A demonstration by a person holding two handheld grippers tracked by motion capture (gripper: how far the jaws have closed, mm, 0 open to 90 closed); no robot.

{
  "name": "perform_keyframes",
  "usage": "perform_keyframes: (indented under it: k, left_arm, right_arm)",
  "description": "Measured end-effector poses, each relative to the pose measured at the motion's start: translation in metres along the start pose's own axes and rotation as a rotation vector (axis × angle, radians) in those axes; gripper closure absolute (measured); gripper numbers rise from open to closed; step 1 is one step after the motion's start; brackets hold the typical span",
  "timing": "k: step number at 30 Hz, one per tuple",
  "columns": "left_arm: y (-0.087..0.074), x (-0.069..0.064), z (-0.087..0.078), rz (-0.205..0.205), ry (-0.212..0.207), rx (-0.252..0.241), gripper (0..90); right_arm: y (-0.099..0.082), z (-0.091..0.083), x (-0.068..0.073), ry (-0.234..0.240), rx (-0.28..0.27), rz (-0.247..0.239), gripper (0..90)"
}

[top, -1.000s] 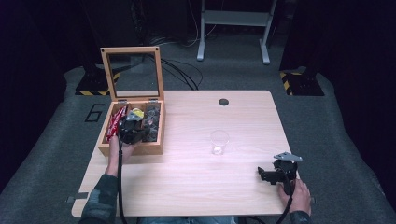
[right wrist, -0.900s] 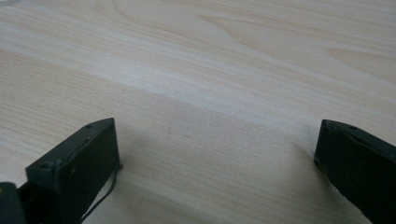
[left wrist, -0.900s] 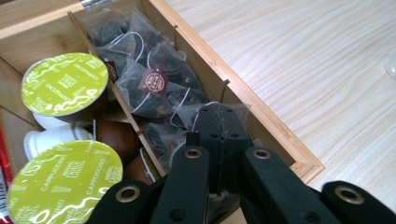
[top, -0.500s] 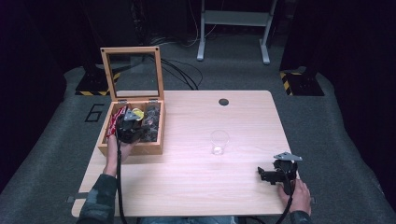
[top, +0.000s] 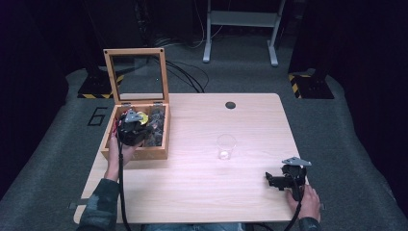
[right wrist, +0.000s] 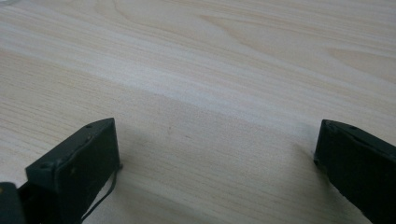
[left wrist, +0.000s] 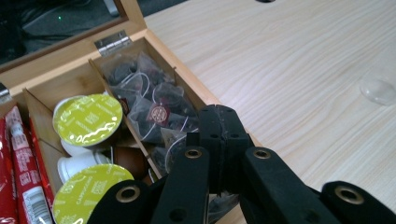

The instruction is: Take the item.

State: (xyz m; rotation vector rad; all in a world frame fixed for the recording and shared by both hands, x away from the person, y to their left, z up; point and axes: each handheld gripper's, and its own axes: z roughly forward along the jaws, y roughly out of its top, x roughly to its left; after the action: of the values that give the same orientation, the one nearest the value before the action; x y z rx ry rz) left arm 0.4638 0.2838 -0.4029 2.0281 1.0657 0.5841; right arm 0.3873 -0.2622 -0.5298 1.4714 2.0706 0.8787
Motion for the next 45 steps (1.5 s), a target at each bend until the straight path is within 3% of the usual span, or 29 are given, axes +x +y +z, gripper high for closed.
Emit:
perform_keyframes:
  k: [28, 45]
  left_arm:
    - [0.029, -0.023, -0.017, 0.065, -0.041, -0.068, 89.7]
    - [0.05, -0.042, -0.013, 0.102, -0.07, -0.1, 89.7]
  right_arm:
    - [0.0, 0.0, 0.0, 0.0, 0.0, 0.0, 0.0]
    - [0.0, 0.0, 0.0, 0.0, 0.0, 0.003, 0.0]
